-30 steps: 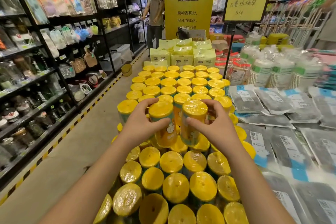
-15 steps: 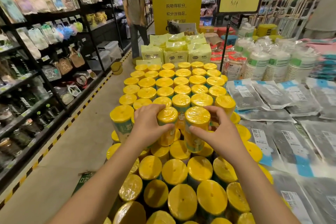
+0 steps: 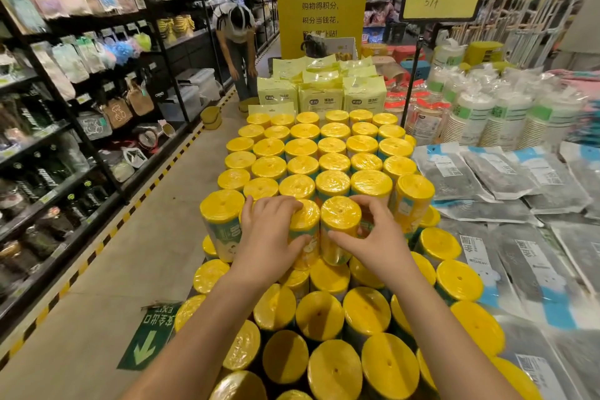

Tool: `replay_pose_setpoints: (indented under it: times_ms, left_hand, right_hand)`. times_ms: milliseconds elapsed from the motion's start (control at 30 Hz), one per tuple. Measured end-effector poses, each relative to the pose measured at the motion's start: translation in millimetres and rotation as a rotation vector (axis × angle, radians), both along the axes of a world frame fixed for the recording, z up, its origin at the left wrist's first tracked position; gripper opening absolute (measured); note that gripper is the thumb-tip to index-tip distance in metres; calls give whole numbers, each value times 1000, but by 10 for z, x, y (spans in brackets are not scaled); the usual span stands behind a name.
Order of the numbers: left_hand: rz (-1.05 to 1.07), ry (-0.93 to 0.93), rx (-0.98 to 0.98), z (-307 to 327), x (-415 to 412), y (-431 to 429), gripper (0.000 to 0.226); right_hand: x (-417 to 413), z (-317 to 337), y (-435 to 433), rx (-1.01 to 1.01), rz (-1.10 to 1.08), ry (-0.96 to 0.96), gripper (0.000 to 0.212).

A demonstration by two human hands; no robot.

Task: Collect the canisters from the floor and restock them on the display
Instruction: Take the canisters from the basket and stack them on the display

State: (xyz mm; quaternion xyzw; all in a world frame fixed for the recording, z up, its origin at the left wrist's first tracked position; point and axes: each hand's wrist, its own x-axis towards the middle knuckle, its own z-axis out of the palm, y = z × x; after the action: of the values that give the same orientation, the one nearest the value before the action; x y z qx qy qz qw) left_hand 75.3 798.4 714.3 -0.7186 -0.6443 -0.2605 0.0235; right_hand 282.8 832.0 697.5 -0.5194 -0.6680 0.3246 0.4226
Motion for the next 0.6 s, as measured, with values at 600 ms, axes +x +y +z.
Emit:
replay_pose_setpoints:
  times_ms: [600]
  left_hand:
    - [15,19,-74,144,-49,-428,63]
  right_hand:
    - [-11,114,-7,125,-49,-383,92]
